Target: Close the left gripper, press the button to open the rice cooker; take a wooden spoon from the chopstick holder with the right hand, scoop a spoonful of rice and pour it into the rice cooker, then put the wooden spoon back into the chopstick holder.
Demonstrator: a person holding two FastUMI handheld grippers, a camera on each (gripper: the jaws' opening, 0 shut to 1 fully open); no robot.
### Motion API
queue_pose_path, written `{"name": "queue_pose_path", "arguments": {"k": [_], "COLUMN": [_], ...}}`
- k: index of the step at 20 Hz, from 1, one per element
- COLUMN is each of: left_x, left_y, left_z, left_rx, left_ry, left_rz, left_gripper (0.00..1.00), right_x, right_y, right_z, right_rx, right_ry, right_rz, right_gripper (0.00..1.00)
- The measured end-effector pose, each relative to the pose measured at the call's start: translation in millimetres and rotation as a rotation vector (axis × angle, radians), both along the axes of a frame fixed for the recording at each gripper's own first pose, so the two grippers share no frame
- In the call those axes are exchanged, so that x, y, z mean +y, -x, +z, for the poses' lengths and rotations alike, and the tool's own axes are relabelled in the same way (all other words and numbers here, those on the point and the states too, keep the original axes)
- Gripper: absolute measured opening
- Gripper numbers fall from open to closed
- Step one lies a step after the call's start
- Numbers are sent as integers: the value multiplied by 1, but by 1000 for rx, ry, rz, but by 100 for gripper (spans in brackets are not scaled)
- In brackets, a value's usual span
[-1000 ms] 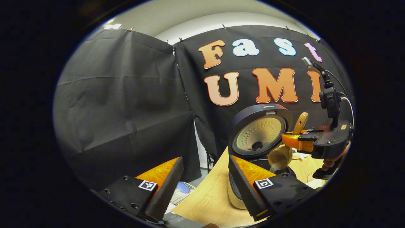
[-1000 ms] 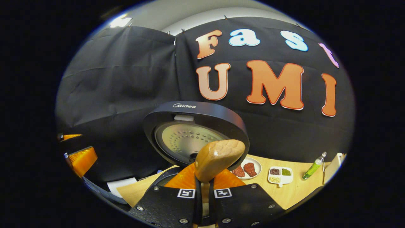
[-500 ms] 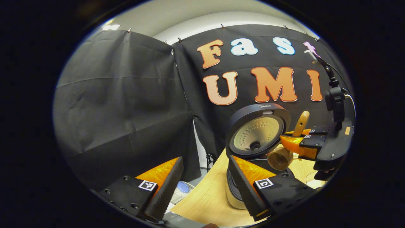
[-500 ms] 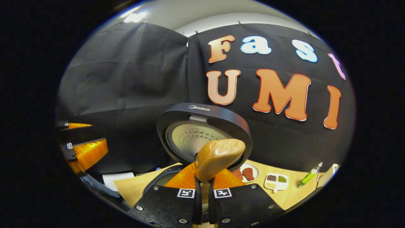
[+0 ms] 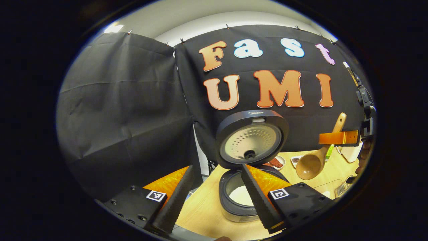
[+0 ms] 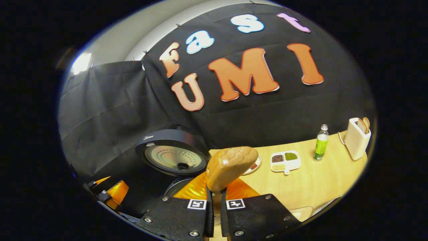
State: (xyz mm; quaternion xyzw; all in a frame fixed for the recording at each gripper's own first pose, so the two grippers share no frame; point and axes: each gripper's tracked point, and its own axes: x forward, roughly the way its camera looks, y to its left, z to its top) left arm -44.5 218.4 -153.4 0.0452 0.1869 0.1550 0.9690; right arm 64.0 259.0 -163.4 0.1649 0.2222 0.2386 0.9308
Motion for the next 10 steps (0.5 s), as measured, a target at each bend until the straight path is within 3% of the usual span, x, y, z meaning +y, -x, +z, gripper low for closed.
{"name": "queue_pose_path", "arguments": {"k": [4, 10], "left_x": [-48, -93], "left_y": [-10, -19], "left_z": [5, 10], "left_rx": [3, 3], "left_ry": [18, 21], "left_rz": [-65, -126], "left_gripper": [100, 94], "right_x": [-72, -167], "right_y": [4, 17], "right_z": [-27, -57], "right_rx": [56, 109], "right_ry": [29, 76], "right_rz": [-106, -240], "right_gripper": [7, 7]}}
